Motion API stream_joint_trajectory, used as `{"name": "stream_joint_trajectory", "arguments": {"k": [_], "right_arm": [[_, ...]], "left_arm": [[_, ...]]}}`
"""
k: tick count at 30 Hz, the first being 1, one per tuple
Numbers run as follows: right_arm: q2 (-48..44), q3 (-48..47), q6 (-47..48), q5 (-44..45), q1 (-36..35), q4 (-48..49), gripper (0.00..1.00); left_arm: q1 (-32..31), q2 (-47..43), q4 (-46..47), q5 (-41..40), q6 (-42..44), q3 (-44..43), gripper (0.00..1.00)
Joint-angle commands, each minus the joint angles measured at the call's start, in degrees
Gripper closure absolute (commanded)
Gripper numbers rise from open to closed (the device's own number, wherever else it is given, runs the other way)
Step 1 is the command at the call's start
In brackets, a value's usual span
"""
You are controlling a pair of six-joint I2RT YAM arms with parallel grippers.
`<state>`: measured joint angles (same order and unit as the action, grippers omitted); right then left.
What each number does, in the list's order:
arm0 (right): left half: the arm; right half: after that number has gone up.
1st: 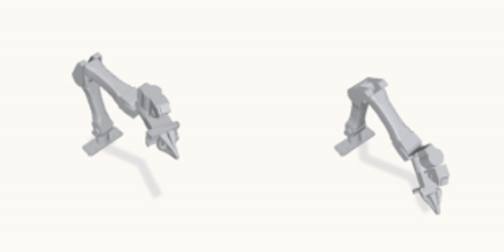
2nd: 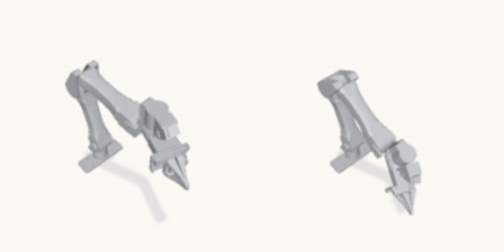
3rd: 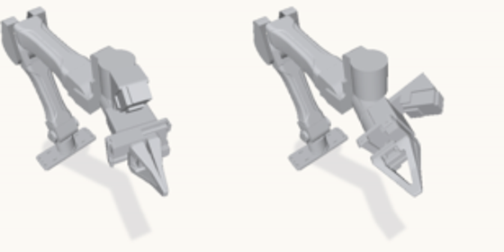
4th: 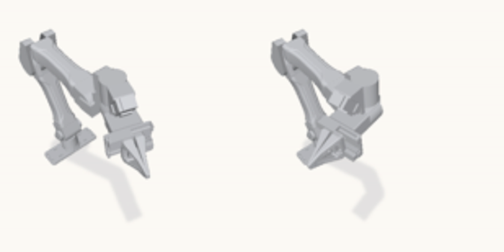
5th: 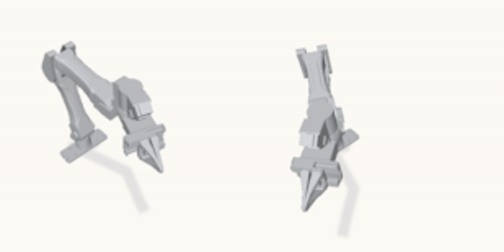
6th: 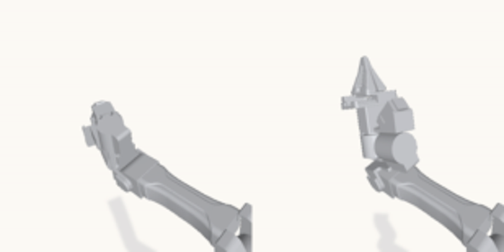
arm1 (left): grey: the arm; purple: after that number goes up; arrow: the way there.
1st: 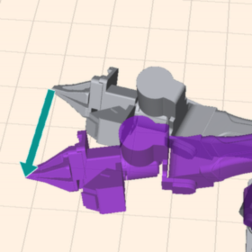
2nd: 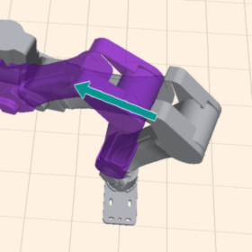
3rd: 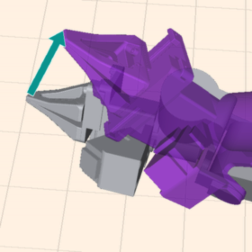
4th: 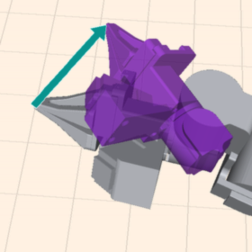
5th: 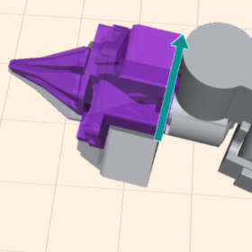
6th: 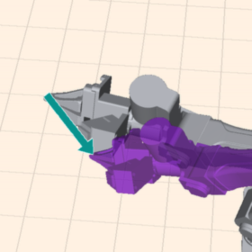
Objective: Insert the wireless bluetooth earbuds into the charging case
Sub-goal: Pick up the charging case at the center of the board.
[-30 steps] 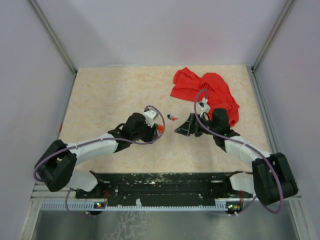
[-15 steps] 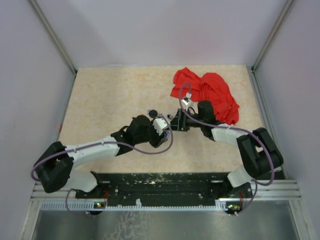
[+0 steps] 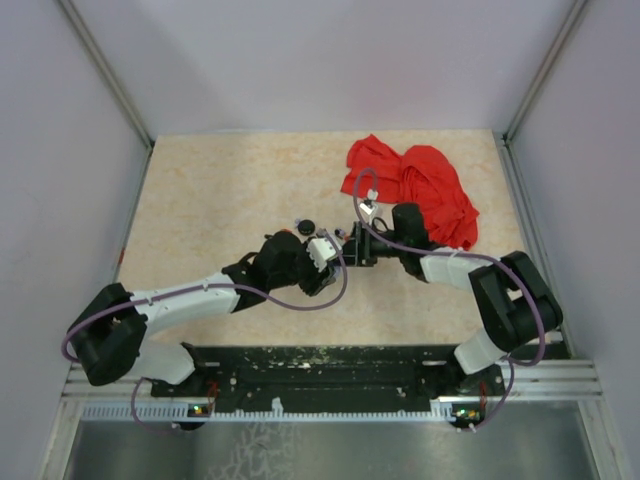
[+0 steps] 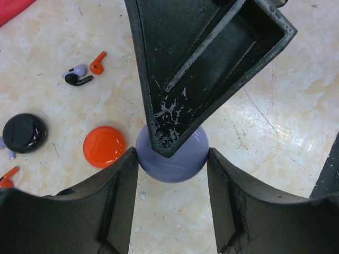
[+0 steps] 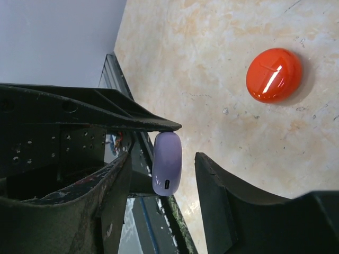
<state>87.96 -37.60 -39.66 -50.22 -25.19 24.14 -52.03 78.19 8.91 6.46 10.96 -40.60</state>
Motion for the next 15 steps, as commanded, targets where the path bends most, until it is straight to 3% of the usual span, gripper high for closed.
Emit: {"name": "stream_joint_trajectory", "arguments": {"k": [1,6,15], "right_arm": [[-0.92,-1.16,3.20,-0.88,-0.76,-0.38,0.49],[-1.10,-0.72,2.87,-1.14,-0.84,0.25,0.60],[-0.51,-1.98,3.33,-1.75,-2.56,-0.04,0.67]], "left_arm": [[-0.34,-1.36,0.34,-0.01,0.86,-1.84,0.54],[-0.34,-1.98,0.58,0.70,0.65,-1.68,0.54],[-0.31,-1.91,0.67,0.66,0.91,-1.84,0.54]]}}
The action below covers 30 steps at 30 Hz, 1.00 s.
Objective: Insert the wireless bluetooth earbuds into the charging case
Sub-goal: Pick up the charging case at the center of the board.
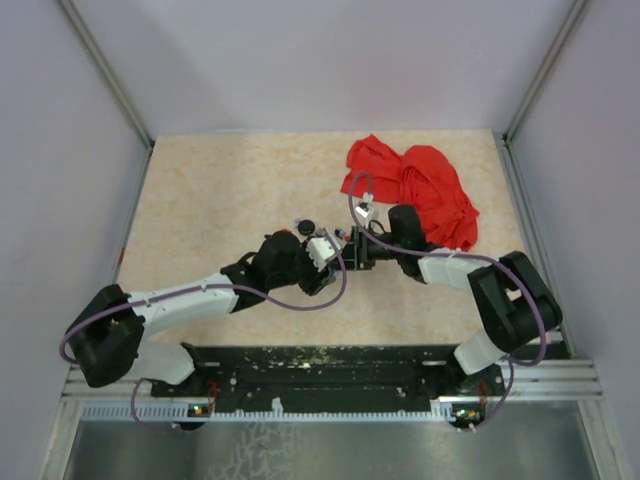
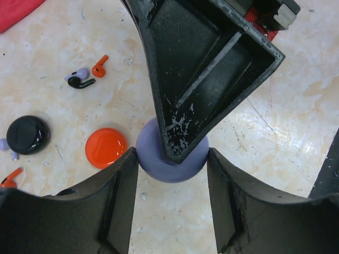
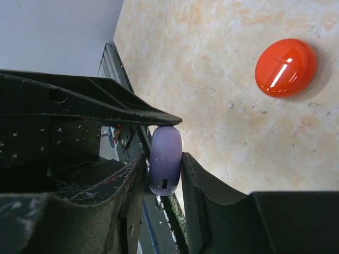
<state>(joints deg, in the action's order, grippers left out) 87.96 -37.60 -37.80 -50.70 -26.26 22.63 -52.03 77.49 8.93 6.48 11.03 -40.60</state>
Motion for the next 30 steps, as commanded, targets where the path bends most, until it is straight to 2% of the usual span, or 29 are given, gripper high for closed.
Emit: {"name": "stream_joint_trajectory", "arguments": {"k": [1,3,7,9,14,17,19,21,24,30], "right_arm": [[-0.51,-1.91,1.50,-1.16,-1.51,1.33,0.70],[-0.59,-1.91,2.02,-0.74,-1.51,0.65,0.75],[-1.74,-1.94,2.24,-0.38,-1.52,0.51,0.98],[-2.84,-1.83,2.06,-0.43,-1.44,1.28,1.00],[-7.56,0.38,0.24,0.27,-0.25,6.86,1.00],[-10.58,4.61,-6.64,0.00,2.52,17.94,1.00],[-12.07,7.72,-11.48,-0.07,4.42,27.32,1.00],[-12.78,10.31,-15.30,0.43,6.00,36.71,1.00],[-12.25,12.53,-20.70,0.69,6.57,47.69,1.00],[-6.92,14.99,-32.16,1.02,6.53,70.56,1.00]], "left_arm": [[-0.34,-1.32,0.61,0.64,0.82,-1.84,0.54],[-0.32,-1.37,0.43,0.53,0.84,-1.89,0.52],[-0.33,-2.29,0.20,-1.10,0.65,-1.35,0.39],[-0.34,-3.41,0.87,-2.19,-0.30,-0.39,0.28],[0.46,-10.16,7.86,-3.94,-6.38,5.70,0.13],[4.32,-14.80,13.17,0.72,-12.77,9.95,0.06],[8.98,-17.47,16.98,7.03,-18.41,12.67,0.04],[15.83,-19.47,23.65,15.01,-27.49,16.78,0.03],[21.73,-20.66,37.28,23.56,-39.79,21.94,0.00],[23.55,-14.59,56.96,31.49,-56.40,23.22,0.00]]}}
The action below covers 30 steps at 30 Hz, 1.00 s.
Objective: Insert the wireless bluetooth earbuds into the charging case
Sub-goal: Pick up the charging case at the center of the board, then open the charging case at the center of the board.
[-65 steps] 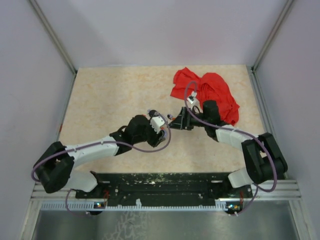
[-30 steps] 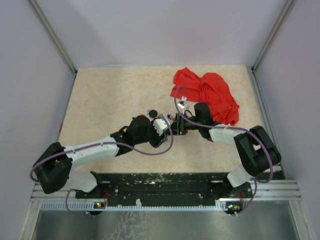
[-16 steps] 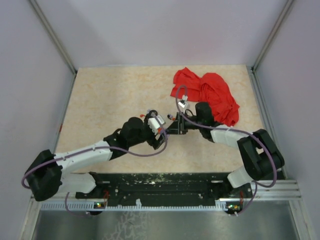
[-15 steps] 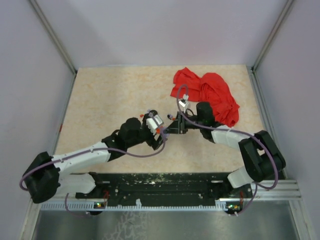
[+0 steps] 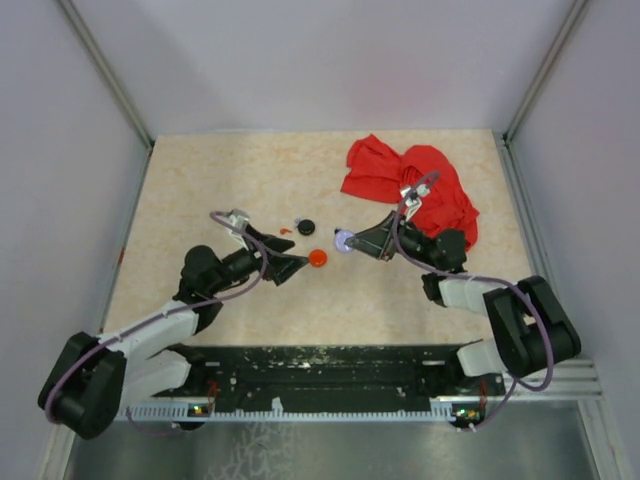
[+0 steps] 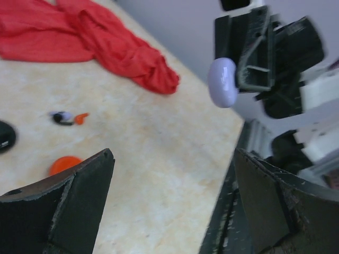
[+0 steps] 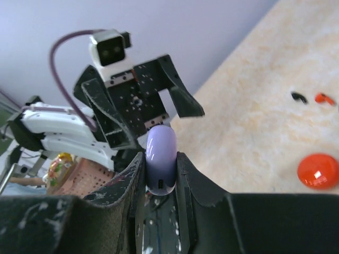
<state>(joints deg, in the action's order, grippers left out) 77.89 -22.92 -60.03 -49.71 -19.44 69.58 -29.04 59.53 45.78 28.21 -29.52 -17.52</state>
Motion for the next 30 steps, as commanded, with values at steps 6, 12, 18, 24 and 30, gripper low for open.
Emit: {"name": "stream_joint_trajectory", "arguments": {"k": [6,12,18,24,30], "right_arm": [[6.64,-0.61,-12.95,-0.81,-1.59,29.12,1.00],[6.31,-1.34,-12.15,-0.89,-2.89,28.17,1.00],[6.40,-1.61,-10.09,-0.72,-4.19,25.79,1.00],[6.16,-2.17,-9.26,-0.65,-4.79,24.82,1.00],[5.59,-2.62,-8.76,-0.71,-5.49,24.25,1.00]], "left_arm": [[0.57,10.59,31.51,14.00,-23.65,-2.09,0.02],[0.47,14.47,32.79,13.87,-26.64,-4.47,0.07],[-1.05,14.68,28.61,12.56,-24.19,-6.72,0.17],[-3.61,11.52,15.58,9.03,-17.88,-9.23,0.23],[-4.61,12.78,13.03,8.64,-17.75,-10.85,0.30]]}}
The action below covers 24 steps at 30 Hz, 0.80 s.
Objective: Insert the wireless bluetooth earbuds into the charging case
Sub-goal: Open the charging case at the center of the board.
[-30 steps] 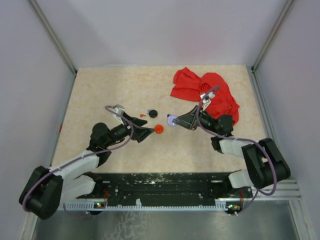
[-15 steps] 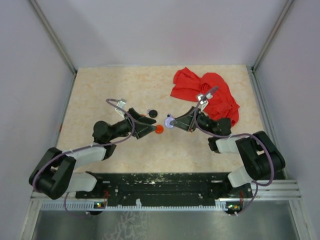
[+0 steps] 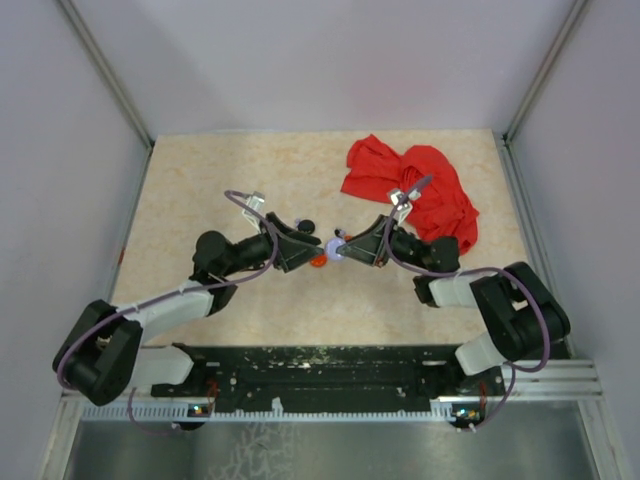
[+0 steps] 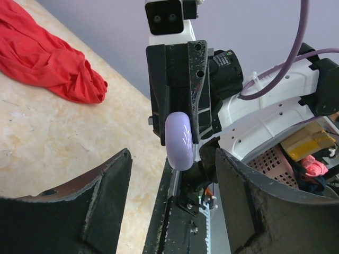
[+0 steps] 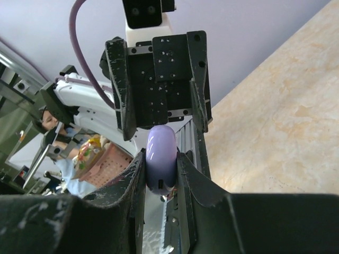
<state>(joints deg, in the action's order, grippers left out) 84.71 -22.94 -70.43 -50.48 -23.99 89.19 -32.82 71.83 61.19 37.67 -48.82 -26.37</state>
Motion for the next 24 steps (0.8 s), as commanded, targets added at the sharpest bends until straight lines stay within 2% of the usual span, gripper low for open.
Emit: {"name": "stream_joint_trajectory", "arguments": {"k": [1,7,16,24], "right_arm": [[-1.29,-2.74,1.76,0.05,-1.09,4.37,1.00],[-1.47,-2.93,1.95,-0.06,-1.40,4.11,1.00],[-1.64,-3.17,1.35,-0.45,-1.64,5.17,1.00],[-1.87,-3.09,0.53,-0.48,-1.63,6.19,1.00]], "left_arm": [[-1.18,1.03,-1.29,-0.58,1.15,-2.08,0.31],[-2.05,3.53,2.60,0.87,-1.07,-2.55,0.43],[-2.17,4.02,2.53,0.41,-1.19,-2.40,0.60],[-2.09,3.54,2.52,-0.84,-1.43,-1.39,0.68]]}}
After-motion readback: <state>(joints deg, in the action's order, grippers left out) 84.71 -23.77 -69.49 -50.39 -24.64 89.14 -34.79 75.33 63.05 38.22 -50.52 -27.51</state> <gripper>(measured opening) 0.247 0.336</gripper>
